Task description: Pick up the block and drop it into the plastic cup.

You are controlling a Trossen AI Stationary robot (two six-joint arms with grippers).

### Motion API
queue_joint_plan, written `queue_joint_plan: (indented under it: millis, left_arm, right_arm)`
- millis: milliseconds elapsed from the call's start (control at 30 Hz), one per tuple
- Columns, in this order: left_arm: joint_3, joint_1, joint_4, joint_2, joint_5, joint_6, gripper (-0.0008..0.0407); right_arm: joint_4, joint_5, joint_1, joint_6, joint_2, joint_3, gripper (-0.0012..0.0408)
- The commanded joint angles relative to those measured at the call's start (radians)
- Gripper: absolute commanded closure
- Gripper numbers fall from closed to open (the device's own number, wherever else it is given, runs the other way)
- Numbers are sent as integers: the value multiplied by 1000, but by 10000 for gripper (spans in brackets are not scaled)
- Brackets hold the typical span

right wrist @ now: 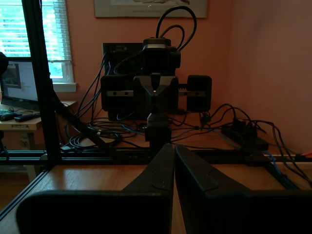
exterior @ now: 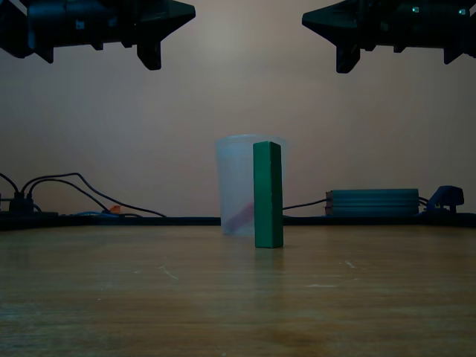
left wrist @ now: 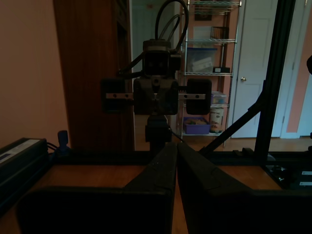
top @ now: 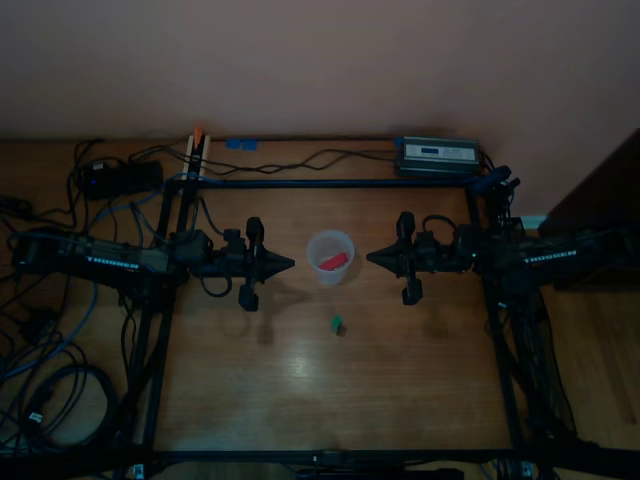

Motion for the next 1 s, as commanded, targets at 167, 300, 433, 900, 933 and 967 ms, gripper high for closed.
queue_joint_plan:
  millis: [167,300,433,900,933,967]
  left_arm:
    - [0,0,-2,0,0,0,399]
    - [0,0,-3,0,-1,0,399]
    - [0,0,-2,0,-1,0,399]
    - [0,0,-3,0,-1,0,399]
    - [0,0,-3,0,-1,0,399]
    - [0,0,-2,0,-1,0,399]
  right_arm:
    - [0,0,0,1,-1,0,396]
    - [0,0,0,1,-1,0,396]
    - [0,0,0,1,-1,0,396]
    - [-142,-7,0,-23,-1,0,356]
    - [-160,-8,0,-23,-1,0,339]
    - [-178,-8,0,-23,-1,0,318]
